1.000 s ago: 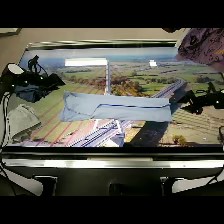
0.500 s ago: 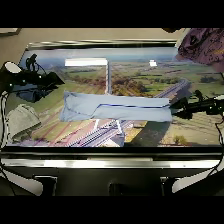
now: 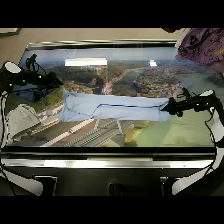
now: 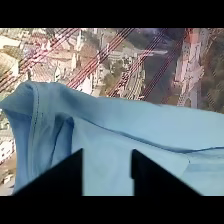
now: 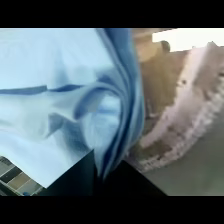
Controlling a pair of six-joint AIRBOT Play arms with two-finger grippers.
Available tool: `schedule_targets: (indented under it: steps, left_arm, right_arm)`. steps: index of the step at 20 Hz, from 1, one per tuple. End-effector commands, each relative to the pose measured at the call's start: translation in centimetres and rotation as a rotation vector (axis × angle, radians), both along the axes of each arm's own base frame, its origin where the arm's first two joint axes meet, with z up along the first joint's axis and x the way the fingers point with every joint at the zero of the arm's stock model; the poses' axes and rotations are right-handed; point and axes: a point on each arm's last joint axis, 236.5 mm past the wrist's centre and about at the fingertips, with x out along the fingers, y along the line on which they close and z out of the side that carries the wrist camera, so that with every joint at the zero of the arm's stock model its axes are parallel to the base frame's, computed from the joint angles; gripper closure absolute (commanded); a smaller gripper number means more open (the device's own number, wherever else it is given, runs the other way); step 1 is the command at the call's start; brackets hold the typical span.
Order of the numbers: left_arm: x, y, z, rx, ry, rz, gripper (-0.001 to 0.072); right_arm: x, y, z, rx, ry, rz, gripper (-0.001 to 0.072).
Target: Fold the clothes and pants, and hang the long-sleeved shirts on hangers.
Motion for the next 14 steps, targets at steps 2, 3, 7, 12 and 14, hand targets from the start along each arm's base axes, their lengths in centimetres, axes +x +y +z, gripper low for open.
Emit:
schedule_targets:
  steps: [2,3,7,12,14]
  left_arm:
    - [-0.2,-2.1,0.9,-0.067,-0.001,-0.022,0.0692]
    - [-0.3,-3.2,1.0,-0.075,-0.001,-0.039,0.0692]
    - [-1.6,-11.6,0.3,-0.096,0.028,-0.142,0.0692]
    - [-6.4,-26.3,-1.6,-0.171,0.069,-0.331,0.0692]
    - [-8.5,-31.4,-2.3,-0.19,0.076,-0.365,0.0692]
  right_arm:
    - [0.3,-1.1,3.5,-0.125,-0.032,-0.026,0.0674]
    - [0.1,-1.8,5.4,-0.172,-0.052,-0.039,0.0674]
    - [-0.6,-3.7,13.1,-0.313,-0.165,-0.103,0.0674]
    - [-2.0,-3.4,20.1,-0.35,-0.258,-0.151,0.0674]
    - [-2.6,-3.1,22.3,-0.352,-0.279,-0.171,0.0674]
